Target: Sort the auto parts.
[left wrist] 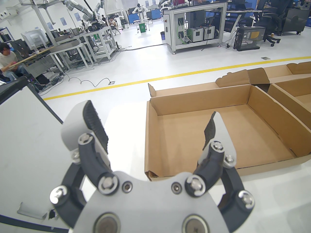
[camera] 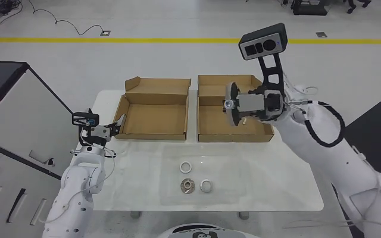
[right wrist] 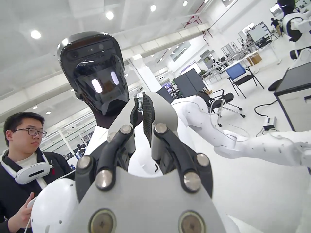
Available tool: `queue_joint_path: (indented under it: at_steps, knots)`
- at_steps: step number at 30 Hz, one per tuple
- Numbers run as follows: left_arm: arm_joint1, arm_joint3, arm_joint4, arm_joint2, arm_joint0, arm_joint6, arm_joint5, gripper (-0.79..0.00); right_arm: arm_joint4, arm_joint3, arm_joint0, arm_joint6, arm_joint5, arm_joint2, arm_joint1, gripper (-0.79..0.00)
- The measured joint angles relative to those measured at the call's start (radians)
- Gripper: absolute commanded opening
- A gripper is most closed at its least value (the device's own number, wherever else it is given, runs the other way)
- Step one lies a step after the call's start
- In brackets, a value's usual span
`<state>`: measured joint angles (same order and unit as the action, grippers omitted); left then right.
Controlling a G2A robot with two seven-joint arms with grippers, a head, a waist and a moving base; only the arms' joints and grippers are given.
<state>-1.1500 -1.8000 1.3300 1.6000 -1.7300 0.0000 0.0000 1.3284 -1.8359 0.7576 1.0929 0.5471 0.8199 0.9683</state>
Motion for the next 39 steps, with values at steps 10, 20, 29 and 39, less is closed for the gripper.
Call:
queue_joint_path:
  at_steps: [10,20,29,39]
  knots:
    - [0.000,0.000,0.000,0.000,0.000,0.000,0.000,0.000,0.135,0.011,0.034,0.100,0.027,0.016,0.048,-0.785]
    - [0.000,0.000,0.000,0.000,0.000,0.000,0.000,0.000,0.164,0.005,0.045,0.142,0.038,0.032,0.099,-0.785]
    - [0.000,0.000,0.000,0.000,0.000,0.000,0.000,0.000,0.130,0.012,0.068,0.147,0.033,0.063,0.146,-0.785]
    - [0.000,0.000,0.000,0.000,0.000,0.000,0.000,0.000,0.013,0.042,0.093,0.141,-0.017,0.093,0.170,-0.785]
